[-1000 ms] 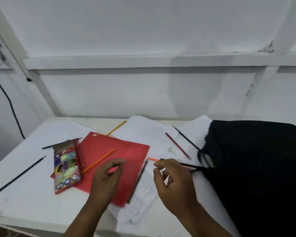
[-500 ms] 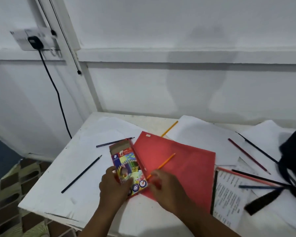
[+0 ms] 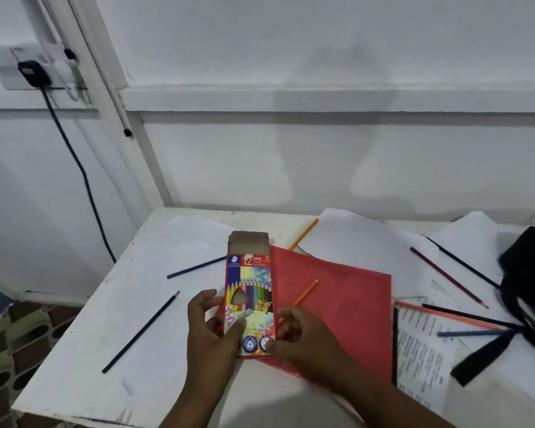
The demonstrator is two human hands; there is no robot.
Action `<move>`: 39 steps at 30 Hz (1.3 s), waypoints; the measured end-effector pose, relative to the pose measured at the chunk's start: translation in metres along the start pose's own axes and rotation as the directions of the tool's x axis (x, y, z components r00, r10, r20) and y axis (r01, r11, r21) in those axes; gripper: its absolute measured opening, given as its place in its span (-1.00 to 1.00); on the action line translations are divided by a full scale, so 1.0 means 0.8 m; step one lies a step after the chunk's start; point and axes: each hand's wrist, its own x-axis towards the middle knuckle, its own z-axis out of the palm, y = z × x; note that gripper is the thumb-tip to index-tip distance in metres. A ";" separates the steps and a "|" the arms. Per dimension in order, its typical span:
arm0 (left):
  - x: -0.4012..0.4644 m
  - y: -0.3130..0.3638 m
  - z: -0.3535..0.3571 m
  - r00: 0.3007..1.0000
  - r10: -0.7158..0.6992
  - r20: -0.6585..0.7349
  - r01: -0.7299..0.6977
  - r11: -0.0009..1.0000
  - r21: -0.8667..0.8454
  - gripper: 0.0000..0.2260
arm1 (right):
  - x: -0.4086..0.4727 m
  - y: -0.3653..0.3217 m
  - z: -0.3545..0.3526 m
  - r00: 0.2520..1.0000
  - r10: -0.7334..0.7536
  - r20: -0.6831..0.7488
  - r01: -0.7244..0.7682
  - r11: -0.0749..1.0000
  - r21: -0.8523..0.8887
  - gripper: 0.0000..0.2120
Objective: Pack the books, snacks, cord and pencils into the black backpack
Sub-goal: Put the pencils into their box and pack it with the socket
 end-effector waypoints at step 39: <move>-0.041 -0.052 0.126 0.782 0.345 0.519 -0.558 0.757 0.339 -0.83 | -0.029 0.099 -0.227 0.912 -0.190 -0.364 -0.026 0.859 -0.512 -0.83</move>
